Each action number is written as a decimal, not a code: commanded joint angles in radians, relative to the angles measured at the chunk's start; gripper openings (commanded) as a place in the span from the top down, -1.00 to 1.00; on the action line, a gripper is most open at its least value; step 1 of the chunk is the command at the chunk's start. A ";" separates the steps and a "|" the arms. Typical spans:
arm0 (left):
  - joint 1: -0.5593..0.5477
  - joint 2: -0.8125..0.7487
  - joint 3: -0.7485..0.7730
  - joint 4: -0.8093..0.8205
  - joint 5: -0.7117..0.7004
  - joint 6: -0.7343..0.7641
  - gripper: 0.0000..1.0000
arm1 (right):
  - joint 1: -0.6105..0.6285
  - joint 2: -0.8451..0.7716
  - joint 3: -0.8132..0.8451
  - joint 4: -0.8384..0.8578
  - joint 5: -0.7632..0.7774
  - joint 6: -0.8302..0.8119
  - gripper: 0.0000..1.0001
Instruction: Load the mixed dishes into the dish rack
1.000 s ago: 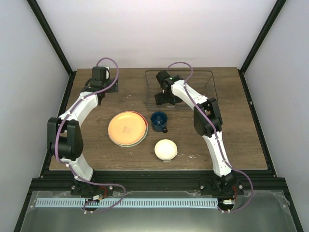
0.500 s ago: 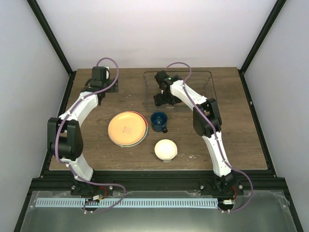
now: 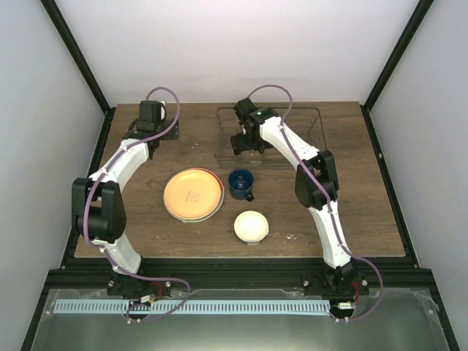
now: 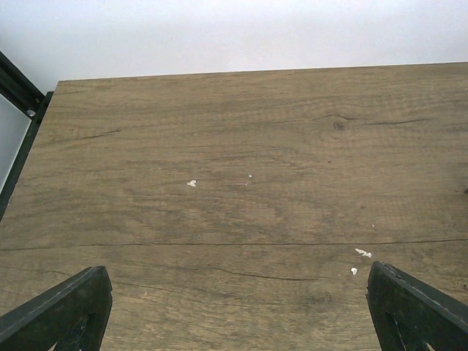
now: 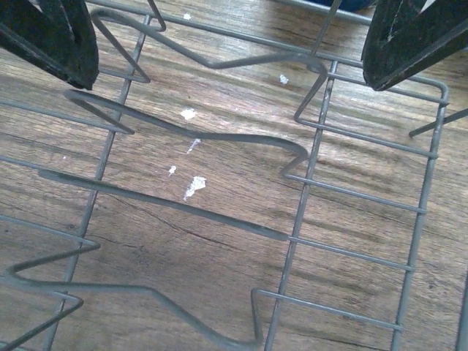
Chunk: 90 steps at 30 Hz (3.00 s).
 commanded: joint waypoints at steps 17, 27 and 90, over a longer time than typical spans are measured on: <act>-0.268 -0.202 0.016 -0.395 0.182 -0.155 -0.98 | -0.228 -0.349 -0.108 0.158 0.050 0.073 -1.00; -0.450 -0.174 0.100 -0.611 0.459 -0.309 -0.99 | -0.358 -0.352 -0.146 0.207 0.017 -0.022 -1.00; -0.464 0.231 0.181 -0.491 0.558 -0.195 0.76 | -0.418 -0.646 -0.455 0.226 0.001 -0.042 -1.00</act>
